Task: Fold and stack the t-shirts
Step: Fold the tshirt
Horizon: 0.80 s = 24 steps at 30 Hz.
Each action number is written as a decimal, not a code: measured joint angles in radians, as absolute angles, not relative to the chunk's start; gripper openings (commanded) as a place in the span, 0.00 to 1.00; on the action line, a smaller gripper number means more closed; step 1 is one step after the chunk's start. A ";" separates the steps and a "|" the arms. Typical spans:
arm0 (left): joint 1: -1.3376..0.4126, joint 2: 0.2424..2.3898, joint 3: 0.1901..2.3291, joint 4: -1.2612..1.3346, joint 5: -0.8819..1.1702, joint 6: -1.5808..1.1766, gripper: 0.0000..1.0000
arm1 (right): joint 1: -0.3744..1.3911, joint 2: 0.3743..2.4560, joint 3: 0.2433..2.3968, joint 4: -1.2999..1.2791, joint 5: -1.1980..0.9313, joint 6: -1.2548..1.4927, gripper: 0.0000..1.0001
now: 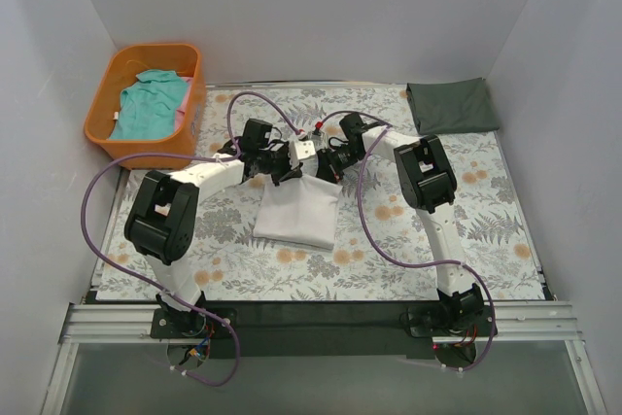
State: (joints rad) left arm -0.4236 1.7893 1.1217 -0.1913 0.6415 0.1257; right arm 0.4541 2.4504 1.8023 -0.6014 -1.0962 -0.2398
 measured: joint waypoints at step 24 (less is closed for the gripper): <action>-0.414 1.942 1.134 0.001 0.617 0.088 0.00 | 0.356 2.430 1.936 -0.626 -0.914 -0.212 0.40</action>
